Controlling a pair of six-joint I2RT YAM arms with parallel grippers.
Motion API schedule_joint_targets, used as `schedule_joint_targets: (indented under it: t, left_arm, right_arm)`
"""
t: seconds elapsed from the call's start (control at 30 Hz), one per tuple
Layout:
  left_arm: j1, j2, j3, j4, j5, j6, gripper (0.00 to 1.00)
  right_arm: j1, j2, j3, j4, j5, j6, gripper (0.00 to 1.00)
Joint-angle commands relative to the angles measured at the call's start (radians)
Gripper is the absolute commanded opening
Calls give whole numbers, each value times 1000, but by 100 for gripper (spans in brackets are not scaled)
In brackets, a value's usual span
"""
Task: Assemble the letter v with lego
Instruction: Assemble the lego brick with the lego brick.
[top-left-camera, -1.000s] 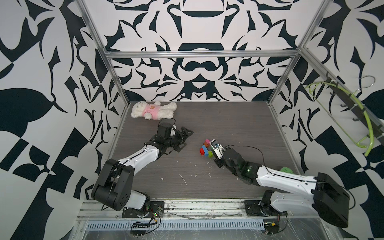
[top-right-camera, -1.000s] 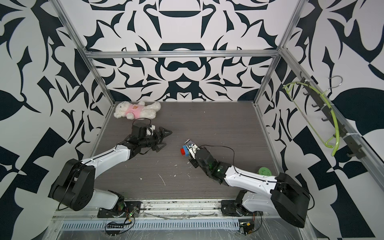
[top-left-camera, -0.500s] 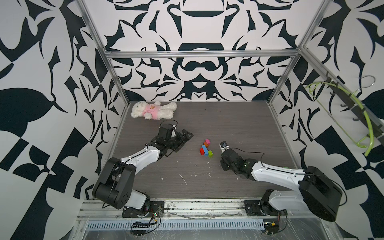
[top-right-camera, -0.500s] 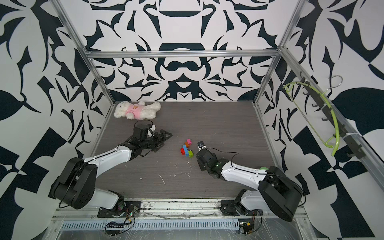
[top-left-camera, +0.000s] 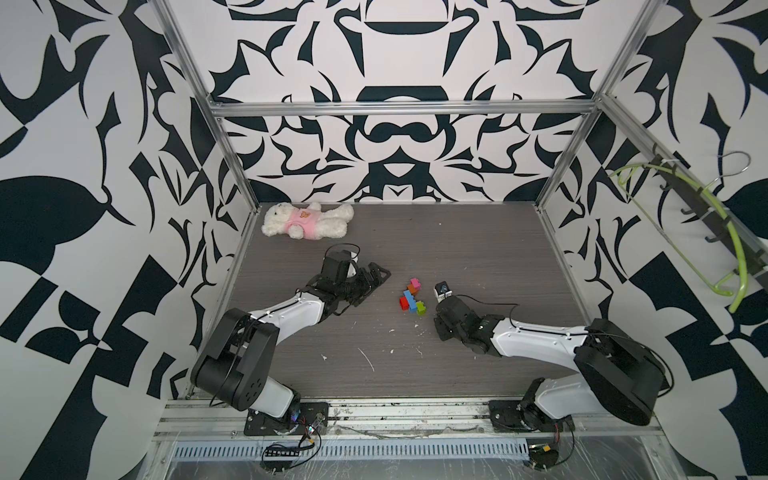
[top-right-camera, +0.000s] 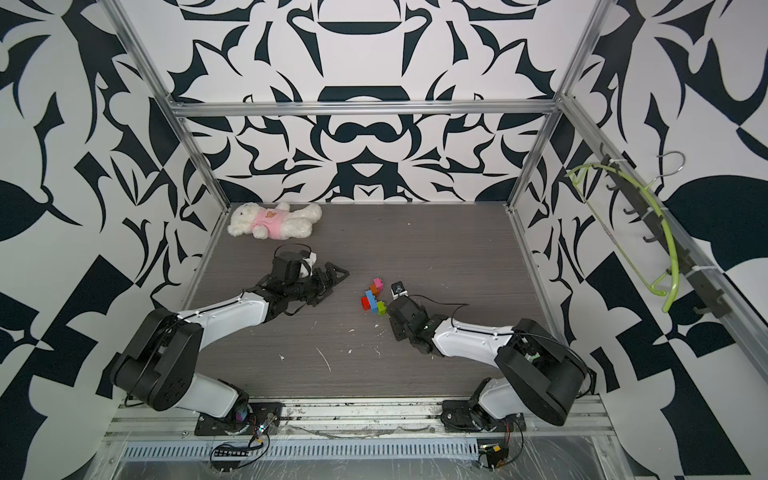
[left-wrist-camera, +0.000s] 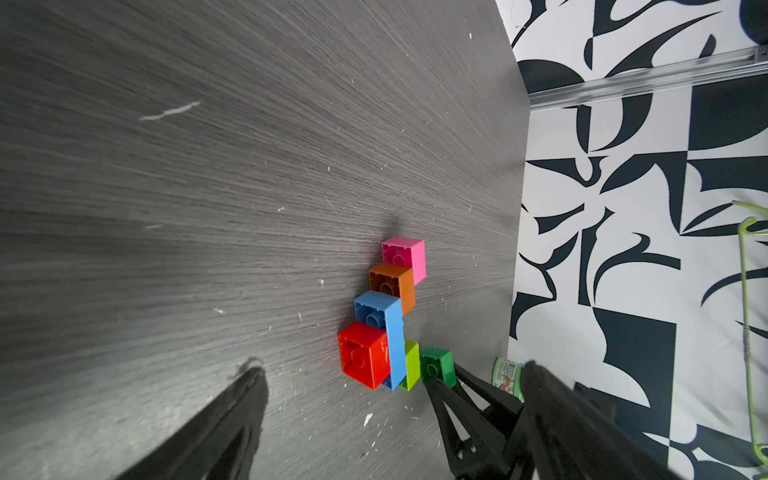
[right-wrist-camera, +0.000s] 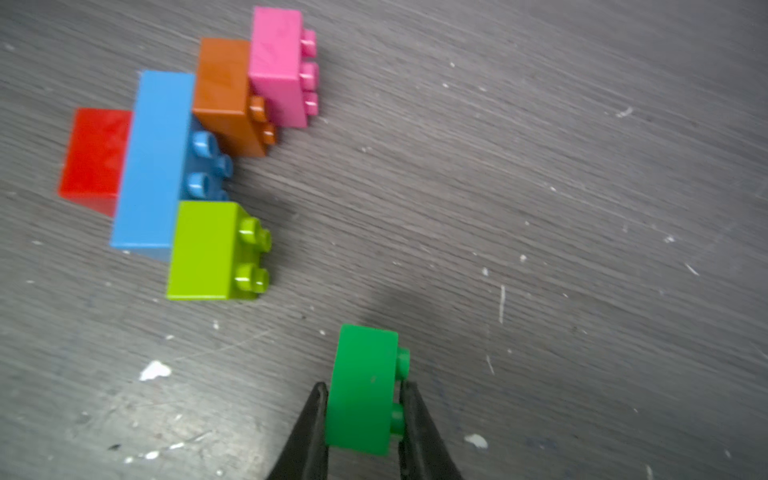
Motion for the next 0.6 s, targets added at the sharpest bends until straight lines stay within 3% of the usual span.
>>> schedule_joint_targets:
  t: [0.0,0.27,0.57]
  left_arm:
    - [-16,45,-19,64,24,-18,99]
    - [-18,73,-16,97,42,-38,99]
    - [-23,77,-13,87,39,-33,99]
  right_arm:
    - [-1,28,17,80,-86,-49,8]
    - [-34,77,51,63,-110,-39,12]
    - [-45,99,85,15,-155,-44,33]
